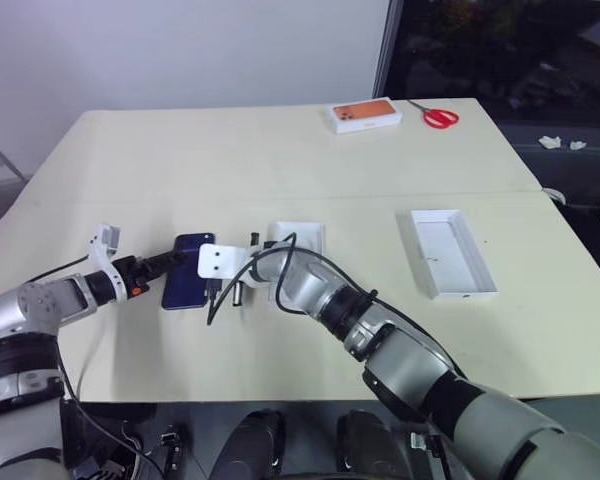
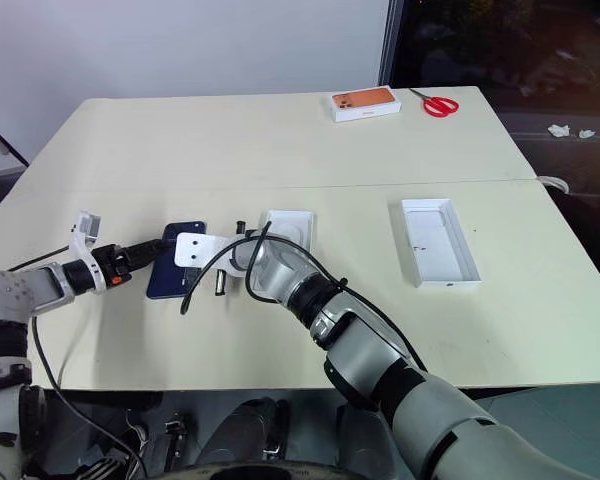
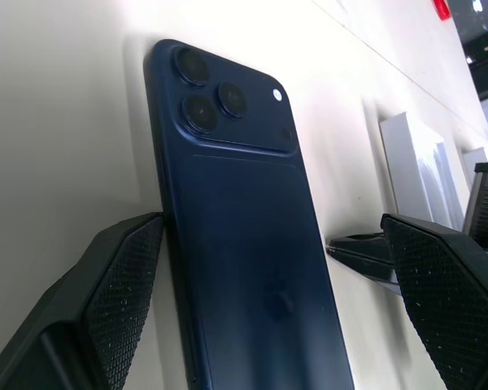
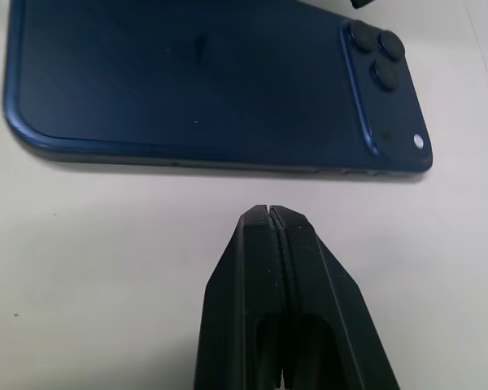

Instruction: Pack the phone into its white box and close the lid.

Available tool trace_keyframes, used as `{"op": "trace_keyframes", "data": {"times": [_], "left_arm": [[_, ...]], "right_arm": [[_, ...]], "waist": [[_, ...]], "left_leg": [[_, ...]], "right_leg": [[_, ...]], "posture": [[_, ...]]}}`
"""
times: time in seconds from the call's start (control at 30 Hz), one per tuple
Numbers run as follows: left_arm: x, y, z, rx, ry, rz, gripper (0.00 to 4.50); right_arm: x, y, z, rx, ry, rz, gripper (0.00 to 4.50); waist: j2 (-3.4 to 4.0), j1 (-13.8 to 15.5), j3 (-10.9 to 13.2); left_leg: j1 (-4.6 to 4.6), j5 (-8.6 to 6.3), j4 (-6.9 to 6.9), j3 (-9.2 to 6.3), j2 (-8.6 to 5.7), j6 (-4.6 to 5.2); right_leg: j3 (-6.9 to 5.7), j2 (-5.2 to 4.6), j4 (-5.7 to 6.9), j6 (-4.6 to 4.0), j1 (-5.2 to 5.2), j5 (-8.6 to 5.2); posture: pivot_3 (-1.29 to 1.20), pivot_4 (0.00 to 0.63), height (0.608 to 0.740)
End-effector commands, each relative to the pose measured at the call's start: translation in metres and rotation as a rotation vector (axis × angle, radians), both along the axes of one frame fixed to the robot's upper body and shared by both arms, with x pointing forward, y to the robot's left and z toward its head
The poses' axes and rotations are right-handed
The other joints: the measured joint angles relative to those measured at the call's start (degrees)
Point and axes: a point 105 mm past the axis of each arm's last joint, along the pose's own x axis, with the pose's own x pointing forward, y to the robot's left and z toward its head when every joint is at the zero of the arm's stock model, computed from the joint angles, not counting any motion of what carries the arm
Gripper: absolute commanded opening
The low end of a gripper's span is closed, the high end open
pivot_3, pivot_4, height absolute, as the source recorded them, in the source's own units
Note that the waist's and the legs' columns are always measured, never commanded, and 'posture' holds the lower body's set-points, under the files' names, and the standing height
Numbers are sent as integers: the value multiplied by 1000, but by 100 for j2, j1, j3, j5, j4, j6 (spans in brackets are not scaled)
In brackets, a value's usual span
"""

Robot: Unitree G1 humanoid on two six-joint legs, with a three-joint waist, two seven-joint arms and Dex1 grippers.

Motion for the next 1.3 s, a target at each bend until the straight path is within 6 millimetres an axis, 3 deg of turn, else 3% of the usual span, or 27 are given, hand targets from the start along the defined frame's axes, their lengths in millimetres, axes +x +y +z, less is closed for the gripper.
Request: {"op": "trace_keyframes", "data": {"times": [0.03,0.4,0.6,0.7,0.93,0.97,1.13,1.3], "left_arm": [[-24,-41,-56,-71,244,-116,4500],[-25,-72,-37,-162,229,-205,4500],[-23,-61,-36,-146,222,-151,4500],[-26,-56,-37,-161,231,-135,3708],[-33,-56,-41,-200,255,-138,226],[-34,-56,-42,-201,260,-139,29],[-36,-51,-43,-208,256,-115,29],[-37,-40,-28,-294,191,-79,29]], "right_arm": [[4,4,12,30,-26,-6,39],[14,-4,17,35,-41,-33,39],[14,-5,15,34,-43,-30,39],[15,-7,15,34,-45,-34,0],[18,-10,16,37,-50,-44,0],[18,-10,16,37,-53,-43,0],[18,-11,18,54,-50,-43,0],[3,-7,47,315,174,-1,0]], "waist": [[3,3,-2],[4,22,-3],[3,-24,-3],[3,-52,-3],[-10,-64,-7],[-10,-82,-7],[-11,-93,-8],[-17,-121,-5]], "left_leg": [[0,0,0,0,0,0],[1,-3,2,-5,-2,4],[1,-4,1,-6,-1,6],[1,-4,0,-6,1,6],[0,-4,-9,-4,4,5],[0,-4,-8,-6,4,5],[1,-3,-14,-3,10,3],[0,-4,-17,-2,13,3]], "right_leg": [[0,0,0,0,1,0],[-2,-2,-8,0,8,0],[0,0,-11,0,8,0],[0,2,-11,0,6,0],[2,1,-15,0,0,0],[1,1,-16,0,4,0],[5,1,-17,0,-4,-1],[8,2,-20,0,-6,-1]], "posture": [[0,150,740],[0,150,740],[0,150,740],[0,150,740],[0,150,740],[0,150,740],[0,150,740],[0,150,740]]}}
